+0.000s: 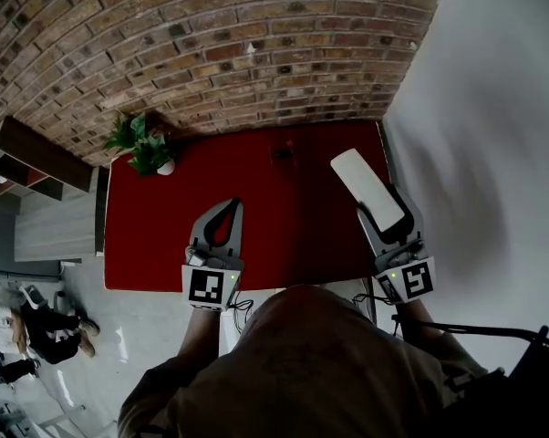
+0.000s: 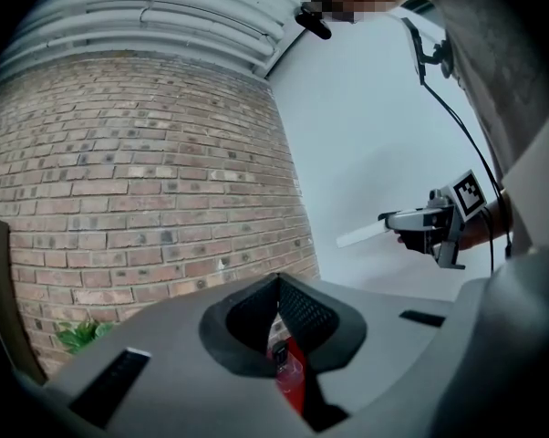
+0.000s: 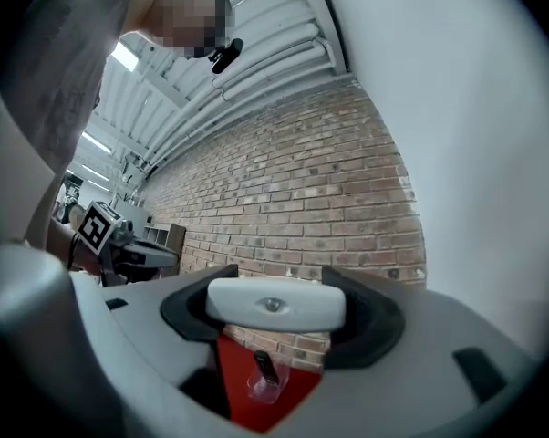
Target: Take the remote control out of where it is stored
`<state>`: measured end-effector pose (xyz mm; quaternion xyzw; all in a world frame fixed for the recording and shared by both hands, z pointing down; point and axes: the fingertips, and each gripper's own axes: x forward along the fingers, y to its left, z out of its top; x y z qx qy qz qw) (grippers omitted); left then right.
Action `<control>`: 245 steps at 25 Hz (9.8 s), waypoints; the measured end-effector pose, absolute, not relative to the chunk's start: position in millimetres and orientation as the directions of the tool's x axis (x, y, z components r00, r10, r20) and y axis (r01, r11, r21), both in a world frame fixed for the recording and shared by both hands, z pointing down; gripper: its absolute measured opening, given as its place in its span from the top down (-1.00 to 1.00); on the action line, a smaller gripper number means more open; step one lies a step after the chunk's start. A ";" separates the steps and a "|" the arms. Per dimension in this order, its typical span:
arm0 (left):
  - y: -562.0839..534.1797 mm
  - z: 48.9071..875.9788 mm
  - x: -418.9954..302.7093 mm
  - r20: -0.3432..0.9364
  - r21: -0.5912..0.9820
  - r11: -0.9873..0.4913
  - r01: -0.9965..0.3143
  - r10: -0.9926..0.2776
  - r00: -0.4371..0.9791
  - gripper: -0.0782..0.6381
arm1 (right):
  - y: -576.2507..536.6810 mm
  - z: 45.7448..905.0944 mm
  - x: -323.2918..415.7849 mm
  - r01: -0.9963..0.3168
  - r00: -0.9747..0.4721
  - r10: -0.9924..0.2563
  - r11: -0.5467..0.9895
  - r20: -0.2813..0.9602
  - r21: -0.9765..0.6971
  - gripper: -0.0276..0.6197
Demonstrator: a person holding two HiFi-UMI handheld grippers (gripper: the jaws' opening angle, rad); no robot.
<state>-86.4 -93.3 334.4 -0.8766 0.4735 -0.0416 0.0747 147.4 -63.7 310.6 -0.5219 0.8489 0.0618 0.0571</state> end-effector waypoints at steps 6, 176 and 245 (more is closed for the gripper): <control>-84.1 342.2 -85.6 0.030 -0.164 -0.549 -0.820 -0.833 0.552 0.75 | -51.0 326.0 152.3 -0.897 -0.442 -0.884 0.433 -0.150 0.092 0.00; -84.7 397.8 -113.9 0.172 -0.130 -0.489 -0.863 -0.868 0.466 0.75 | -253.7 691.6 121.0 -0.865 -0.380 -0.630 0.502 0.678 -0.018 0.05; -87.4 350.2 -79.1 0.077 -0.217 -0.527 -0.822 -0.849 0.523 0.75 | -106.1 357.9 123.8 -0.844 -0.508 -0.860 0.485 -0.050 0.228 0.87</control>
